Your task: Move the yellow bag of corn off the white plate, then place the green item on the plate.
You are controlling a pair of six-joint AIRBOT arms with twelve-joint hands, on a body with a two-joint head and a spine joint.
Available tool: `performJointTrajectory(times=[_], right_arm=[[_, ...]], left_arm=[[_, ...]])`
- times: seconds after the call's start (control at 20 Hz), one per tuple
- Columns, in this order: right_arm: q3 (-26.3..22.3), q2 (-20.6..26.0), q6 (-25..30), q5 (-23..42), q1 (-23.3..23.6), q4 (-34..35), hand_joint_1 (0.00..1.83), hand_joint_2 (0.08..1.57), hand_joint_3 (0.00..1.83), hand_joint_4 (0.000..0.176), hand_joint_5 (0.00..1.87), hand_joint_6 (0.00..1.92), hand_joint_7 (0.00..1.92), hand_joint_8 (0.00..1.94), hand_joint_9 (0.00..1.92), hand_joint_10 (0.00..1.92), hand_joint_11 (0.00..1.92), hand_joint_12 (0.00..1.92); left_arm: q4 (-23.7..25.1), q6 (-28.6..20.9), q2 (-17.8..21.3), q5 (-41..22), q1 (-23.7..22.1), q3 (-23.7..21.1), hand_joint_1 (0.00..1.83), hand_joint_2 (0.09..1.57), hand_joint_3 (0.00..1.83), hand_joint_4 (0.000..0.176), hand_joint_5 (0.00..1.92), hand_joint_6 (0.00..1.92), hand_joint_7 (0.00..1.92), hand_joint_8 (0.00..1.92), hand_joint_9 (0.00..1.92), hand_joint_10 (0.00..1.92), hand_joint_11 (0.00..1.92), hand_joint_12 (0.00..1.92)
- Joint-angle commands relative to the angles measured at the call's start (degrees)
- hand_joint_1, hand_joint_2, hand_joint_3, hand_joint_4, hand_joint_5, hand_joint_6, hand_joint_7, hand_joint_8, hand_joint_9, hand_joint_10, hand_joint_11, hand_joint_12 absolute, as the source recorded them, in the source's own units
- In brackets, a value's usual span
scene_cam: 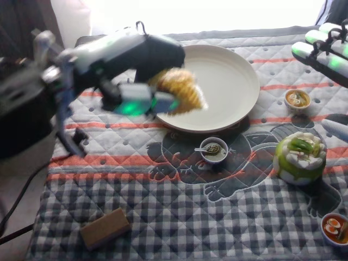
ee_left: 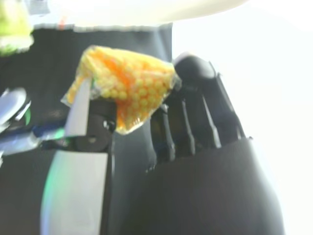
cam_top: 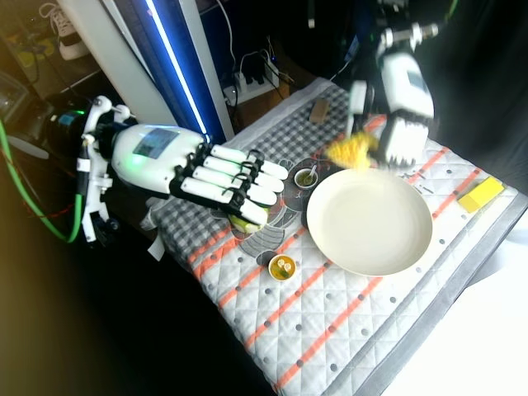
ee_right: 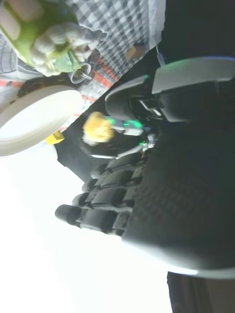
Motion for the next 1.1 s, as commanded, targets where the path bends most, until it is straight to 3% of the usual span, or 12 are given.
performJointTrajectory(times=[0.0,0.25,0.3,0.35,0.4,0.45,0.55,0.65,0.85,0.9,0.95,1.05], right_arm=[[0.2,0.1,0.1,7.3,0.4,-0.6,0.38,1.38,0.00,0.000,0.00,0.00,0.01,0.00,0.05,0.01,0.00,0.60],[0.2,0.1,0.8,7.2,0.4,-0.6,0.34,1.38,0.00,0.002,0.00,0.00,0.00,0.00,0.05,0.00,0.00,0.75],[0.2,0.1,1.0,7.2,0.3,-0.6,0.31,1.37,0.00,0.002,0.00,0.00,0.00,0.00,0.05,0.00,0.00,0.74],[0.3,0.1,1.1,7.2,0.3,-0.5,0.30,1.37,0.00,0.010,0.00,0.00,0.00,0.00,0.04,0.00,0.00,0.70],[0.3,0.1,1.2,7.2,0.3,-0.5,0.29,1.36,0.00,0.016,0.00,0.00,0.00,0.00,0.03,0.00,0.00,0.69],[0.3,0.1,1.3,7.2,0.3,-0.5,0.28,1.36,0.00,0.014,0.00,0.00,0.00,0.00,0.04,0.01,0.00,0.75],[0.3,0.1,1.5,7.2,0.1,-0.5,0.30,1.36,0.00,0.000,0.00,0.00,0.00,0.00,0.05,0.01,0.00,0.77],[0.4,0.1,3.0,6.6,-0.1,-0.9,0.35,1.34,0.00,0.004,0.00,0.00,0.01,0.00,0.06,0.01,0.00,0.78],[4.0,-1.5,16.8,5.1,-2.7,-5.7,0.41,1.26,0.00,0.064,0.00,0.00,0.06,0.01,0.14,0.04,0.00,1.01],[5.4,-2.3,20.7,3.6,-3.0,-7.3,0.48,1.23,0.00,0.087,0.00,0.00,0.05,0.00,0.13,0.03,0.00,0.98],[5.7,-2.7,21.3,3.0,-3.1,-7.6,0.48,1.23,0.00,0.087,0.00,0.00,0.05,0.00,0.13,0.03,0.00,0.98],[6.5,-4.1,21.7,-0.1,-2.9,-8.3,0.50,1.20,0.00,0.084,0.00,0.00,0.06,0.01,0.15,0.04,0.00,1.10]], left_arm=[[1.0,-2.2,1.4,-10.1,0.9,-1.1,1.04,1.38,0.01,0.029,0.52,1.73,0.52,1.71,0.46,1.92,0.59,1.92],[1.1,-2.8,7.3,-16.3,11.2,-9.1,1.03,1.40,0.01,0.000,0.46,1.69,0.53,1.82,0.47,1.92,0.60,1.92],[1.0,-2.8,7.3,-15.6,12.5,-9.3,1.02,1.40,0.00,0.012,0.45,1.76,0.53,1.72,0.35,1.76,0.42,1.89],[0.6,-2.8,6.8,-14.1,13.1,-9.1,0.94,1.41,0.00,0.000,0.47,1.73,0.32,1.42,0.25,1.61,0.27,1.82],[0.6,-2.8,6.1,-12.4,13.5,-8.7,0.84,1.33,0.00,0.000,0.24,1.05,0.28,0.82,0.15,1.12,0.05,1.64],[0.6,-2.8,5.7,-11.4,13.7,-8.5,0.83,1.30,0.00,0.000,0.26,0.61,0.33,0.43,0.14,0.83,0.01,1.52],[0.6,-2.8,5.1,-9.2,14.3,-8.1,0.85,1.25,0.00,0.000,0.33,0.09,0.33,0.07,0.17,0.44,0.00,1.44],[1.0,-2.8,5.1,-8.0,14.9,-8.2,0.76,1.27,0.00,0.000,0.25,0.00,0.17,0.00,0.09,0.22,0.00,1.20],[-1.2,-2.8,6.9,-13.7,16.3,-9.5,0.70,1.26,0.00,0.004,0.08,0.00,0.01,0.00,0.00,0.02,0.00,0.69],[-1.8,-2.8,7.8,-16.1,16.5,-9.9,0.68,1.27,0.00,0.008,0.18,0.02,0.13,0.01,0.09,0.04,0.00,0.96],[-2.1,-2.8,8.0,-16.8,16.7,-10.1,0.68,1.27,0.00,0.008,0.18,0.02,0.13,0.01,0.09,0.04,0.00,0.96],[-3.5,-2.8,9.3,-20.7,17.1,-10.5,0.59,1.36,0.01,0.000,0.28,0.03,0.23,0.02,0.16,0.07,0.00,1.26]])
